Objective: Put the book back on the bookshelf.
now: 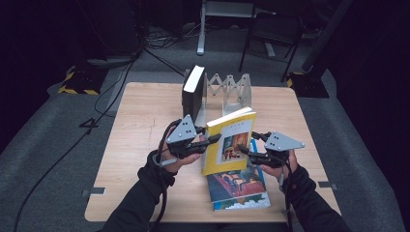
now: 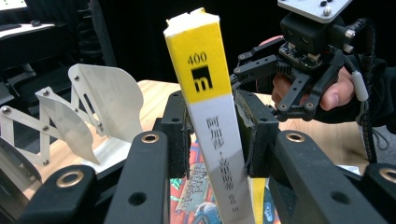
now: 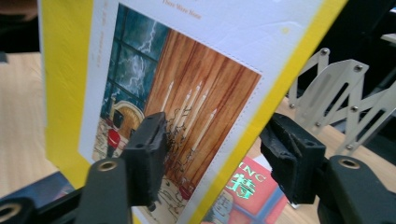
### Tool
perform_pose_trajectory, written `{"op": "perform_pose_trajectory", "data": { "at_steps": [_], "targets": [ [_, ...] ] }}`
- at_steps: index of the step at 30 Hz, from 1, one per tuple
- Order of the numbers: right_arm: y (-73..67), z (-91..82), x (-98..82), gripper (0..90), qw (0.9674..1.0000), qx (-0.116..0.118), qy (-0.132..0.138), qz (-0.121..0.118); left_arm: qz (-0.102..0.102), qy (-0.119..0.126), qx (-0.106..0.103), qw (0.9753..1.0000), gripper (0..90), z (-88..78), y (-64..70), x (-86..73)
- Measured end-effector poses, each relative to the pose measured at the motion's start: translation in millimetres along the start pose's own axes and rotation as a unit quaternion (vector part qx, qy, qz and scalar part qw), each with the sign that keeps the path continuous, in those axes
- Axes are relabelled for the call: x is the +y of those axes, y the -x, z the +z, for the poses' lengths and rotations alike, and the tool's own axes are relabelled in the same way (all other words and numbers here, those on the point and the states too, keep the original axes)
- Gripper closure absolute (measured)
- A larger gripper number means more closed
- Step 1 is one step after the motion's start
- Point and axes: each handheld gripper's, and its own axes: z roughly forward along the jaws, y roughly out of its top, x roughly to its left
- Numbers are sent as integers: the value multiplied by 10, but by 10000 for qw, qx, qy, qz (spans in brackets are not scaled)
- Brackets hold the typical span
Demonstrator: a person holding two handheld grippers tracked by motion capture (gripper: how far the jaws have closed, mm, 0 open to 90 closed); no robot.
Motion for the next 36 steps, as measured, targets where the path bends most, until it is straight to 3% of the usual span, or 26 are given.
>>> {"op": "perform_pose_trajectory", "data": {
  "at_steps": [2, 4, 6, 9, 17, 24, 27, 33, 36],
  "targets": [
    [14, -32, -3, 472, 9998, 117, 162, 59, -10, 21, 11, 10000, 665, 20, 1, 25],
    [-19, -58, 29, 466, 9996, 115, 257, -32, 1, 5, 38, 10000, 623, 50, 12, 45],
    [-52, -60, 53, 459, 9996, 53, 229, -133, 23, -26, 28, 10000, 639, 100, 20, 59],
    [-13, -74, 23, 490, 9995, 153, 287, 2, 12, -61, 8, 10000, 656, 157, 24, 84],
    [-20, -78, 10, 456, 9995, 186, 232, -55, -62, -121, 0, 9999, 686, 212, 16, 117],
    [47, -190, -10, 390, 9997, 122, 4, -191, -248, -133, -12, 9996, 723, 191, -5, 118],
    [136, -253, -97, 380, 9999, 29, -134, -5, -312, -148, -18, 9994, 727, 193, -2, 126],
    [198, -252, -302, 345, 9970, 81, -773, 22, -341, -149, -36, 9993, 738, 186, 26, 144],
    [187, -249, -339, 335, 9953, 132, -954, -8, -349, -160, -17, 9993, 742, 180, 44, 171]
  ]
}}
